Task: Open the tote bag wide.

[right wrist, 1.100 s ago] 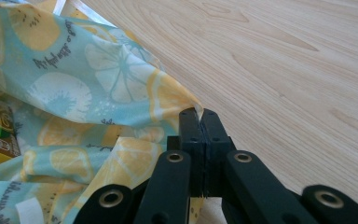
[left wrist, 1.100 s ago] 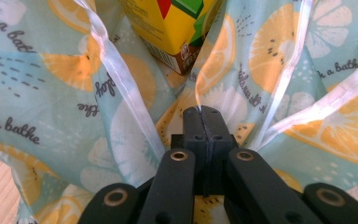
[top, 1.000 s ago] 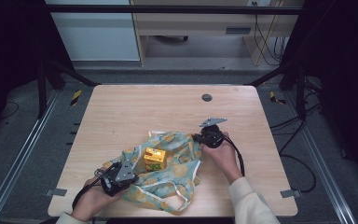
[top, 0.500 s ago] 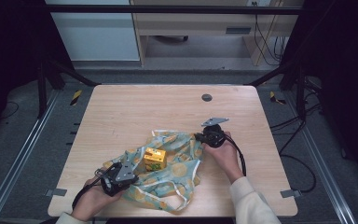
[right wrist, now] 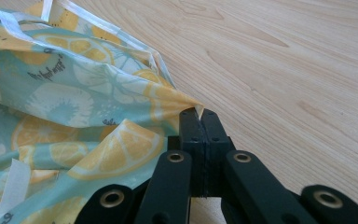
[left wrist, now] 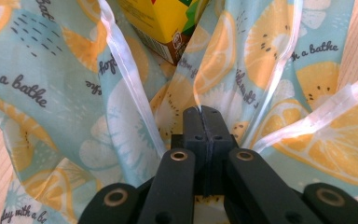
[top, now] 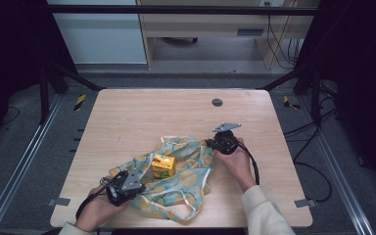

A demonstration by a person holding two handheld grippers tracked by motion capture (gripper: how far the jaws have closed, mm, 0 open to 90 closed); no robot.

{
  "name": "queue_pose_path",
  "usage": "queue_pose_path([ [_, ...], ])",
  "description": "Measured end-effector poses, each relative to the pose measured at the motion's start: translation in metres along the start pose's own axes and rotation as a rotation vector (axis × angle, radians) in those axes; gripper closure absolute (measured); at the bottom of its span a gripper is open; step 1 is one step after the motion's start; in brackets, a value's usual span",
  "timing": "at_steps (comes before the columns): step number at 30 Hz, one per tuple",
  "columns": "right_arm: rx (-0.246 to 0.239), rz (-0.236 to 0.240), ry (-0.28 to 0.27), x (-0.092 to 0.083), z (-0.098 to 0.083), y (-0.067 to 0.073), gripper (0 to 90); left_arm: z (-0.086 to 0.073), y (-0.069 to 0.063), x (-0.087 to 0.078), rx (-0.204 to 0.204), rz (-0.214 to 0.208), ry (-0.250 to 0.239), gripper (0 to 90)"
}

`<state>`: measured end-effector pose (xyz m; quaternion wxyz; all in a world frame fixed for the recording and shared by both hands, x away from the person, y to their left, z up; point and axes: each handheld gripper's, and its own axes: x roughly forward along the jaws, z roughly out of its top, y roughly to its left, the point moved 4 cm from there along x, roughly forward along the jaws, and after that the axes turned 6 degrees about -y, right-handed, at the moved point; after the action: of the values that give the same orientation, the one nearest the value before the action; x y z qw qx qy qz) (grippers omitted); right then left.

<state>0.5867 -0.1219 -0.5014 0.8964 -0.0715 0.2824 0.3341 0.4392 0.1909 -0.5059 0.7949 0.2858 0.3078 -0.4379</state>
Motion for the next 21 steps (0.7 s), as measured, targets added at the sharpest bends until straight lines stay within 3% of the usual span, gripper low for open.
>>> queue_pose_path([
  [13, 0.038, 0.000, -0.011, 0.001, -0.002, -0.004, 90.0, -0.001, -0.001, 0.001, -0.024, -0.010, -0.013, 90.0],
  [15, 0.017, -0.005, -0.016, 0.000, -0.002, -0.002, 87.6, -0.001, -0.001, 0.001, -0.032, 0.000, -0.021, 90.0],
  [17, 0.002, -0.012, -0.023, -0.003, 0.001, 0.002, 75.5, 0.002, 0.001, -0.002, -0.033, 0.022, -0.039, 86.2],
  [21, -0.040, -0.018, -0.018, -0.018, 0.004, 0.017, 44.4, 0.012, 0.001, -0.008, -0.065, 0.082, -0.128, 59.8],
])
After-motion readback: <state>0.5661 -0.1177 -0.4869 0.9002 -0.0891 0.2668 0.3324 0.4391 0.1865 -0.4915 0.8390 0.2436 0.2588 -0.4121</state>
